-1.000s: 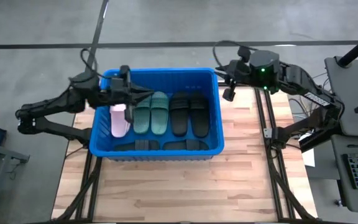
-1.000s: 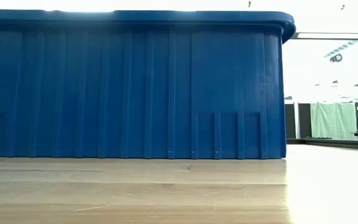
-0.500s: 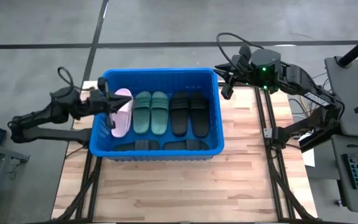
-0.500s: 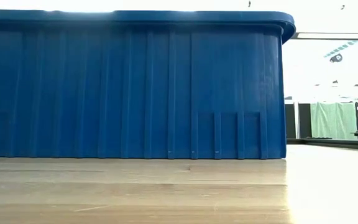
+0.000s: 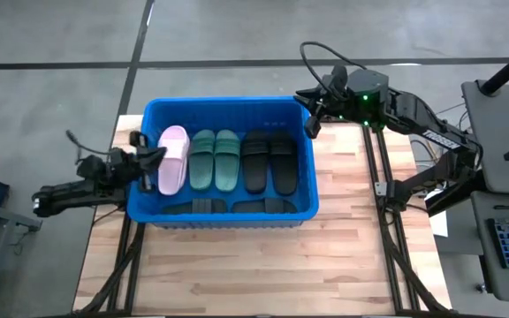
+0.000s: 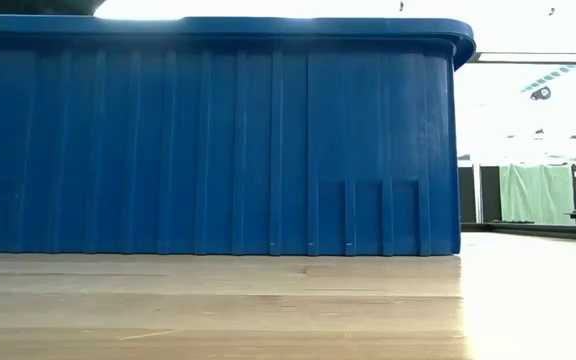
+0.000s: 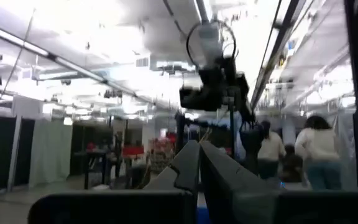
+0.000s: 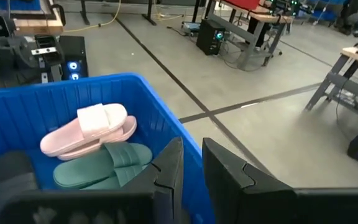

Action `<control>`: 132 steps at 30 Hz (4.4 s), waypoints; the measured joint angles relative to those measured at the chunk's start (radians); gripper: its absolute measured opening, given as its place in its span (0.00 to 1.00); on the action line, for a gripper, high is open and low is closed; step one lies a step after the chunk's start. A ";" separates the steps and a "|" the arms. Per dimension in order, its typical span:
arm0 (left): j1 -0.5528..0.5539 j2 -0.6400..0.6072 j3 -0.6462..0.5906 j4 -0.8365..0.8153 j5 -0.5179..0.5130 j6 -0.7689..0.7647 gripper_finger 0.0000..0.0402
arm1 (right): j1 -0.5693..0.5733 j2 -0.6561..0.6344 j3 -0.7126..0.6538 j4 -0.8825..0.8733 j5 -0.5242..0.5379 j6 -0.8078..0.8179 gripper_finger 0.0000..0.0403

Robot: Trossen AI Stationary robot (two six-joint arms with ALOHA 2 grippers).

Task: Pick and place slides into bin
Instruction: Return to Home Position

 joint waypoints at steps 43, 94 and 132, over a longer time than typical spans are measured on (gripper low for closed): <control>0.000 -0.109 -0.072 -0.289 0.165 -0.237 0.00 | -0.013 -0.322 0.001 -0.194 0.013 0.088 0.13; -0.001 -0.112 -0.083 -0.228 0.113 -0.237 0.00 | -0.010 -1.264 -1.500 0.641 -0.377 0.259 0.02; 0.000 -0.101 -0.107 -0.230 0.117 -0.236 0.00 | -0.010 -1.318 -1.737 0.711 -0.376 0.196 0.02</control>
